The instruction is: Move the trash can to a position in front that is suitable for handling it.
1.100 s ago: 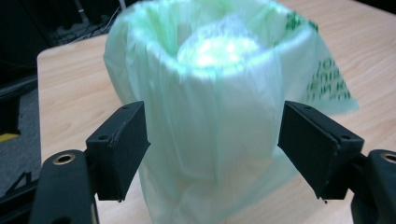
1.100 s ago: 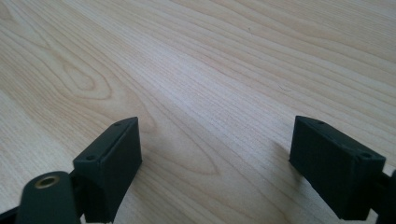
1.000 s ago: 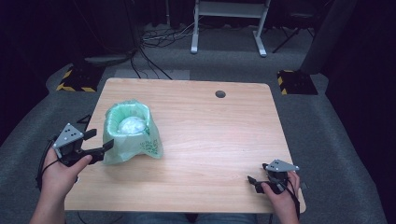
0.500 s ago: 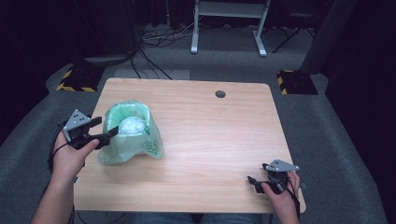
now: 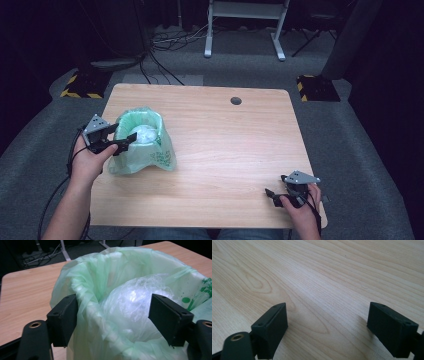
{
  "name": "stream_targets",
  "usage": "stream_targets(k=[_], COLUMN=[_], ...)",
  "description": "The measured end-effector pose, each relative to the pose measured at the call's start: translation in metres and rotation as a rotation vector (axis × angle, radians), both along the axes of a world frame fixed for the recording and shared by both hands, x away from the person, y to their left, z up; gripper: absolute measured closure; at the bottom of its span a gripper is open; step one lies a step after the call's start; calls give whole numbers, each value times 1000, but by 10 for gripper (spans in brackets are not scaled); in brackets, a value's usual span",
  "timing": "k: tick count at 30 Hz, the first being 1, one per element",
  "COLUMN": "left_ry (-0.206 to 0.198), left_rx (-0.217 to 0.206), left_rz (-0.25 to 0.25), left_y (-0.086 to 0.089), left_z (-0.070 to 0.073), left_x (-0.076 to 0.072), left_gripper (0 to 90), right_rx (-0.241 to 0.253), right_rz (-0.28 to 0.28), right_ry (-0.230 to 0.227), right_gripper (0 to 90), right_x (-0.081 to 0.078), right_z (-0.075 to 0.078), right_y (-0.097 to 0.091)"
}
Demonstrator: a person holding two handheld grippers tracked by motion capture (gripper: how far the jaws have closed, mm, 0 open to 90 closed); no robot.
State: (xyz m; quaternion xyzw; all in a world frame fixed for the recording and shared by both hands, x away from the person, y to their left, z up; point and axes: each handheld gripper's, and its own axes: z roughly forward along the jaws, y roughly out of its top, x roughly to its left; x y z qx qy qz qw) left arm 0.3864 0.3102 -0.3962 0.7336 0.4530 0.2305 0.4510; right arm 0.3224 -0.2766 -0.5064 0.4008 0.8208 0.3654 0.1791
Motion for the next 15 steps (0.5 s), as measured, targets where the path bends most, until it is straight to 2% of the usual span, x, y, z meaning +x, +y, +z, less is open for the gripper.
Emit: stream_targets(k=[6,15], left_ry=[13,9], left_rx=[7,23], left_rz=[-25,-102], left_y=[-15,-55], left_z=[1,2], left_x=[-7,-24], left_gripper=[271,265], right_rx=[1,0], right_rz=[0,0], right_ry=[0,0], right_gripper=[166,166], right_x=[0,0], right_z=[0,0], right_y=[0,0])
